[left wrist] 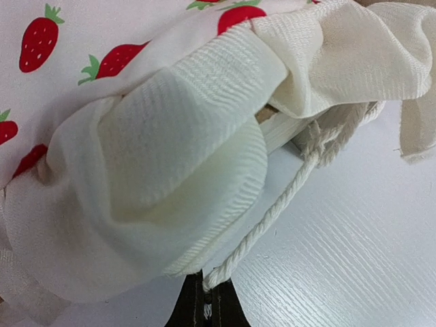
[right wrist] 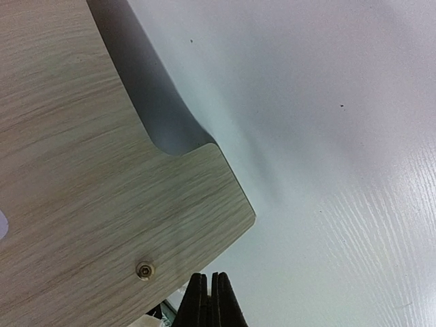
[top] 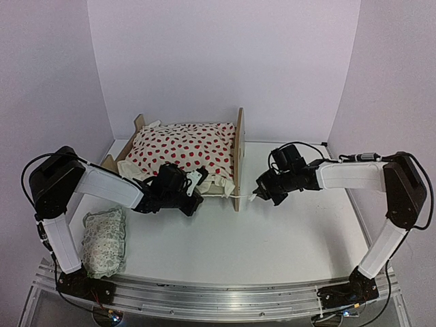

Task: Set up the pet bed
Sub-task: Tie the right ropes of the mattress at the bed frame base.

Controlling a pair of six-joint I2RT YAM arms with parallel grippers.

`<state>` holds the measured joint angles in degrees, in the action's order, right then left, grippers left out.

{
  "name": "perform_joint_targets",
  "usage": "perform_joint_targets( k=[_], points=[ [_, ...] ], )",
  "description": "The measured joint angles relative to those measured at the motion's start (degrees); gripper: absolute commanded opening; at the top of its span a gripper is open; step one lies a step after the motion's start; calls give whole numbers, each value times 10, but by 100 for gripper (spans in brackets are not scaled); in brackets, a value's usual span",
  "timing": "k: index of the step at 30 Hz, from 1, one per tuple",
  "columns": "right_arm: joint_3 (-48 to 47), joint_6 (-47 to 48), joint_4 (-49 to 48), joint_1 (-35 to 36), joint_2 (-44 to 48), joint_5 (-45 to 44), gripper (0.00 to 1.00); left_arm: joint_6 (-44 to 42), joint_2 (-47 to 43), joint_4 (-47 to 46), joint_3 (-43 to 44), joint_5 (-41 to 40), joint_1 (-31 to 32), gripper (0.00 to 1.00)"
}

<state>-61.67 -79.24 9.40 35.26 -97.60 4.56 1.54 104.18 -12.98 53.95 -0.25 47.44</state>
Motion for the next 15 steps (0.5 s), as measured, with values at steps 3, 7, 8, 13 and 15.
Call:
perform_joint_targets(
  k=[3, 7, 8, 13, 15],
  points=[
    [0, 8, 24, -7, 16, -1, 0, 0, 0, 0, 0, 0, -1, 0],
    [0, 21, 52, -21, 56, -3, 0, 0, 0, 0, 0, 1, -3, 0],
    [0, 23, 56, -23, 65, -3, 0, 0, 0, 0, 0, 1, -3, 0],
    [1, 29, 70, -24, 80, 3, 0, 0, 0, 0, 0, 5, -3, 5],
    [7, 30, 74, -25, 80, 4, 8, -1, 0, 0, 0, 6, -3, 13]
  ],
)
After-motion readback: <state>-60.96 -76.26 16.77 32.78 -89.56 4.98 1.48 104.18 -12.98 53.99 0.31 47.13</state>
